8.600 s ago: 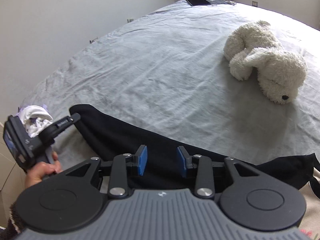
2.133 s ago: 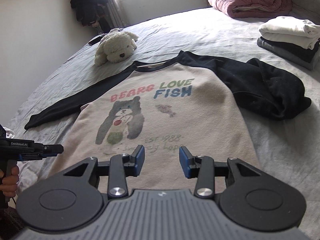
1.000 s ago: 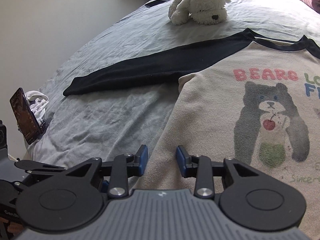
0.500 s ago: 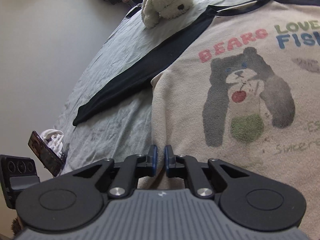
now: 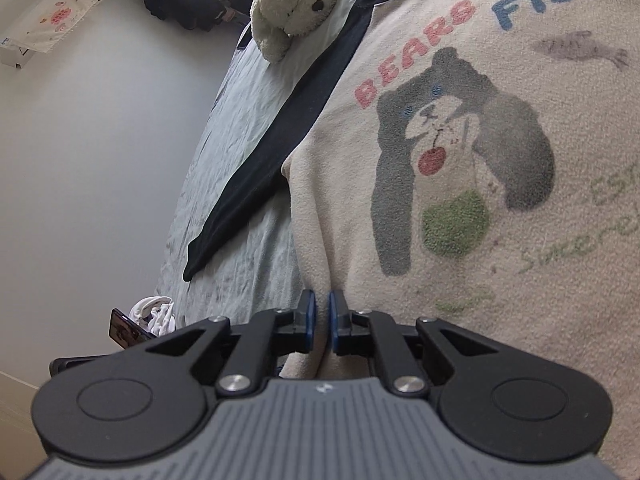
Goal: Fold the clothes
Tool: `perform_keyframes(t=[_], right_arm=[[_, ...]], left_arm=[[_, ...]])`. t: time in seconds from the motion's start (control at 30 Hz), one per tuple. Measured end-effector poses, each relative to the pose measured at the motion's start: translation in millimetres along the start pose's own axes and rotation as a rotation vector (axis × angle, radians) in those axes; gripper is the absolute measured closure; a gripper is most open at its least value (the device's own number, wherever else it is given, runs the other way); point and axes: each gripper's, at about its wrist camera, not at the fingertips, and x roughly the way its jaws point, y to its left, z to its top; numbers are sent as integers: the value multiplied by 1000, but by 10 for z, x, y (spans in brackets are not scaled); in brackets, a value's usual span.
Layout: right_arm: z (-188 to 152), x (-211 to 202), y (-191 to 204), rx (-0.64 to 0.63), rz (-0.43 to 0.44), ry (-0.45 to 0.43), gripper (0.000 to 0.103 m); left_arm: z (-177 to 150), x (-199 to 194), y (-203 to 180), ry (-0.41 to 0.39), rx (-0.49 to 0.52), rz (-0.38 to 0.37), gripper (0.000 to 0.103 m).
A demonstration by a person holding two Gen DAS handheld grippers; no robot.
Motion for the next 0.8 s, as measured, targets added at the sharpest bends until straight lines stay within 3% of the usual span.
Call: perform_keyframes(t=[0.13, 0.23, 0.33, 0.5, 0.6, 0.8], right_arm=[[-13, 59, 56, -9, 18, 2, 93], [-26, 126, 135, -30, 50, 2, 92], [-43, 202, 231, -75, 51, 7, 84], [-18, 176, 475, -232, 2, -72, 84], [-24, 161, 642, -381, -71, -143, 84], [-97, 392, 802, -611, -200, -138, 87]], left_arm=[[-35, -172, -100, -70, 54, 53, 99], [-77, -353, -199, -129, 106, 135, 100], [-109, -443, -178, -148, 102, 206, 100], [-156, -410, -62, -115, 64, 243, 100], [-177, -388, -44, -106, 55, 248, 100], [-187, -372, -48, -101, 42, 243, 100]])
